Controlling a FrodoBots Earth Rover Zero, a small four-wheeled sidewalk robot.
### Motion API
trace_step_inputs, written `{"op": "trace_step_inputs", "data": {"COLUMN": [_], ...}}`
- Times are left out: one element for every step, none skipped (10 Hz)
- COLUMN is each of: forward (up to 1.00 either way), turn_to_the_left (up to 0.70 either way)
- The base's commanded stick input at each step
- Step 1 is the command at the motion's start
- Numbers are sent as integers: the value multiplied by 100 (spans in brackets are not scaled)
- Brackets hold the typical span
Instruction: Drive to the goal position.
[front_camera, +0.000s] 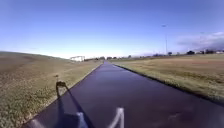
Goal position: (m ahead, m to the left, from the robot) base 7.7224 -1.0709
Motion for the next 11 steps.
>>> {"op": "trace_step_inputs", "data": {"forward": [5,6,14,100,100,100,100,100,100,100,100], "turn_to_the_left": [0,0,0,0,0,0,0,0,0,0,0]}}
